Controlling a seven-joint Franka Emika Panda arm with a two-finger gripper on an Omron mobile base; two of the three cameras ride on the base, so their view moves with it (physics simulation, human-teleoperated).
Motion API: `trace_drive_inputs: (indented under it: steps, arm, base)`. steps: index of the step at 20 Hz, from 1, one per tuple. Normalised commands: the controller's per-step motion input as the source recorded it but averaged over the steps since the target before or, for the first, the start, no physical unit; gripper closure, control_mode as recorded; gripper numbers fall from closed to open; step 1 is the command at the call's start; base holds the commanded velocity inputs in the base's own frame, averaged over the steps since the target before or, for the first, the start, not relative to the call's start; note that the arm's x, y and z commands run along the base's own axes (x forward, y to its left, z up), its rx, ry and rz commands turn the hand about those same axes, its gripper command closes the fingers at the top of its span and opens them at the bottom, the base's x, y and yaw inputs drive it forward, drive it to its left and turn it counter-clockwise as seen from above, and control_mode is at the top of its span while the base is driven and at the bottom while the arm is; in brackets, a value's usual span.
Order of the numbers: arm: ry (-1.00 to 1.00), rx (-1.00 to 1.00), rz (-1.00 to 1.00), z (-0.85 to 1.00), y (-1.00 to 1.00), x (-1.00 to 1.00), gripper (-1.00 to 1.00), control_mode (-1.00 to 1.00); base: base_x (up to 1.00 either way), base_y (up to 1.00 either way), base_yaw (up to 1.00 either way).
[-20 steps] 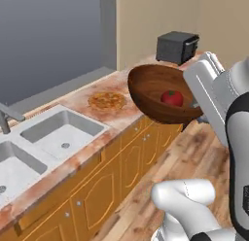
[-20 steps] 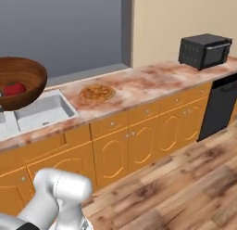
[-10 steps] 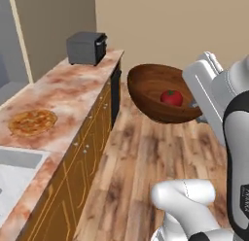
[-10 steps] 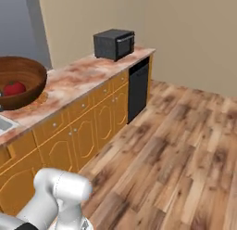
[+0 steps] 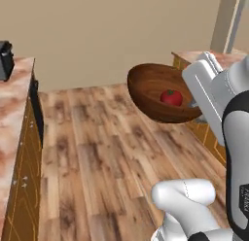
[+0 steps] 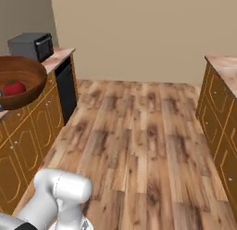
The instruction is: Pick the tomato from the sink and place it in the bowl. Then pick the bowl and place it in the microwave. Then close the microwave door and press the start button.
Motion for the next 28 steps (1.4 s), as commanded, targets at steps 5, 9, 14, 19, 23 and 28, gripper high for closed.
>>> trace_drive_inputs:
  steps: [5, 9, 14, 19, 23, 28]
  arm:
    - [0.0, 0.0, 0.0, 0.0, 0.0, 0.0, 1.0, 1.0]
    - [0.0, 0.0, 0.0, 0.0, 0.0, 0.0, 1.0, 1.0]
    - [0.0, 0.0, 0.0, 0.0, 0.0, 0.0, 1.0, 1.0]
    - [0.0, 0.0, 0.0, 0.0, 0.0, 0.0, 1.0, 1.0]
    - [0.0, 0.0, 0.0, 0.0, 0.0, 0.0, 1.0, 1.0]
    - [0.0, 0.0, 0.0, 0.0, 0.0, 0.0, 1.0, 1.0]
  base:
    - [0.0, -0.05, -0.69]
    - [0.0, -0.1, -0.71]
    - [-0.07, -0.16, -0.72]
    - [-0.11, -0.21, -0.74]
    - [-0.11, -0.21, -0.74]
    - [-0.11, -0.23, -0.74]
